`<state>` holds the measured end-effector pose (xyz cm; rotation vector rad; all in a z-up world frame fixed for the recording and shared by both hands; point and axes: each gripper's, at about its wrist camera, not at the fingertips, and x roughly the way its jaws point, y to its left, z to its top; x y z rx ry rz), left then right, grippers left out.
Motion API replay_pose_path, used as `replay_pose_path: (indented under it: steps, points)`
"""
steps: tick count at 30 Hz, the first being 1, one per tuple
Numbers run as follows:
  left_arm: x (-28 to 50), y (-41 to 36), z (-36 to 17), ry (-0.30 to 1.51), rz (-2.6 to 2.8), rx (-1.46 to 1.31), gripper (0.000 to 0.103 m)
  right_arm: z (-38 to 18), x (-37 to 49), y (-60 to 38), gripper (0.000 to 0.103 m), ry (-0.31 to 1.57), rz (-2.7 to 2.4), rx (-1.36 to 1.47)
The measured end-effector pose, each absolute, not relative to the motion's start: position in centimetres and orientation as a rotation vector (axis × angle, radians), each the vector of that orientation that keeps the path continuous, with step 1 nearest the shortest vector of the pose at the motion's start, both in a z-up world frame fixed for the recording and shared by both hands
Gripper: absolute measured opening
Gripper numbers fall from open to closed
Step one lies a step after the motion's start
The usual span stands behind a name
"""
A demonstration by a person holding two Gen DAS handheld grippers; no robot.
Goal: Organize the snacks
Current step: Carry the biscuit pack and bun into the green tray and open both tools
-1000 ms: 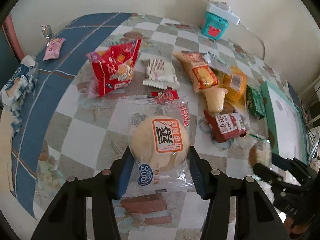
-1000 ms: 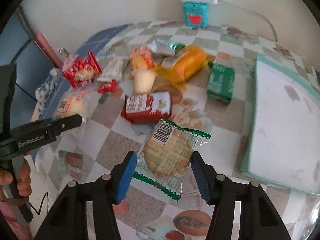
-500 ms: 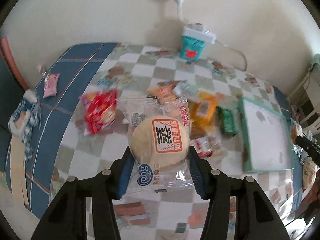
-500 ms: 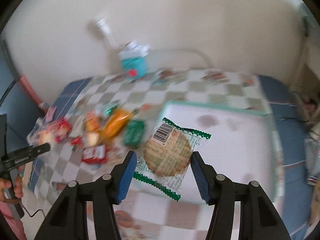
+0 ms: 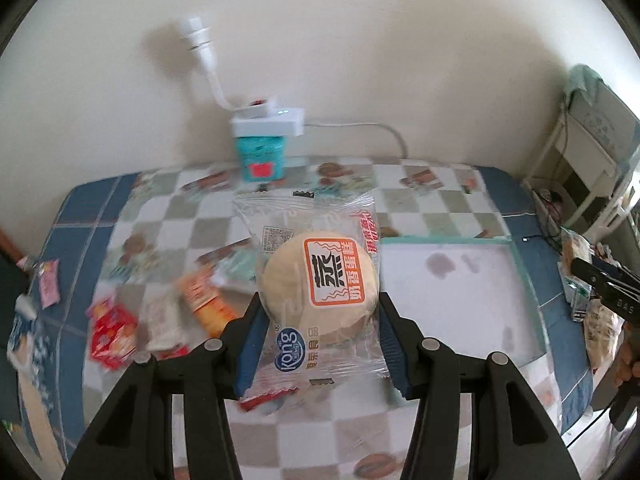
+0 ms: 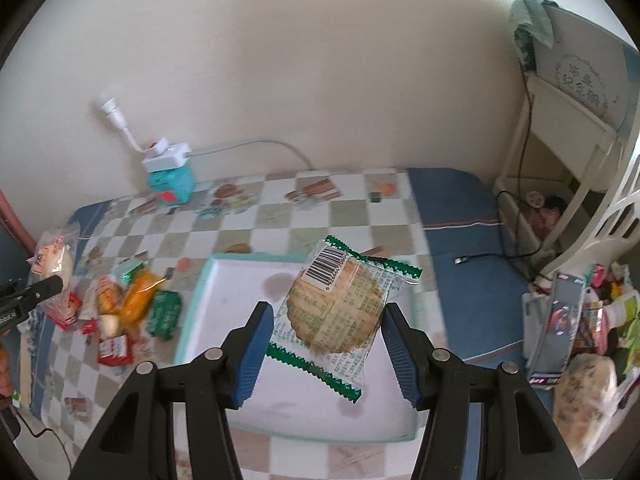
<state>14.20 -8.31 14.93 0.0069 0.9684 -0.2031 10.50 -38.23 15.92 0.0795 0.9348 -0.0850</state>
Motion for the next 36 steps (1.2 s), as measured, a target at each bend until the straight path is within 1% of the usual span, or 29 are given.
replay_pose_path:
  steps: [6,14,23,31,32,33,35,36]
  points:
    - [17.0,-13.8,13.3,1.007,-0.261,0.046,0.055,14.9,12.8,-40.6,0.059,0.964,-0.122,0.076]
    - [19.7,-18.6,10.0,1.073,-0.299,0.081,0.055,11.3,15.9,-42.4,0.059,1.039,-0.128,0.110]
    - [20.1,-22.4,4.5,1.173,-0.330,0.125,0.055,4.9,17.6,-42.5,0.059,1.171,-0.123,0.167]
    - [20.5,-23.1,3.0,1.199,-0.334,0.111,0.055,3.2,18.3,-42.7,0.060,1.217,-0.150,0.152]
    - [20.5,-23.1,3.0,1.201,-0.334,0.104,0.057,3.2,18.3,-42.7,0.060,1.216,-0.152,0.149]
    - [20.5,-23.0,3.1,1.197,-0.330,0.099,0.062,3.3,18.3,-42.7,0.061,1.215,-0.154,0.145]
    - [20.6,-22.7,3.4,1.185,-0.317,0.094,0.070,3.5,18.3,-42.6,0.069,1.217,-0.158,0.132]
    - [20.6,-22.5,3.6,1.180,-0.308,0.092,0.070,3.6,18.3,-42.5,0.074,1.216,-0.161,0.127]
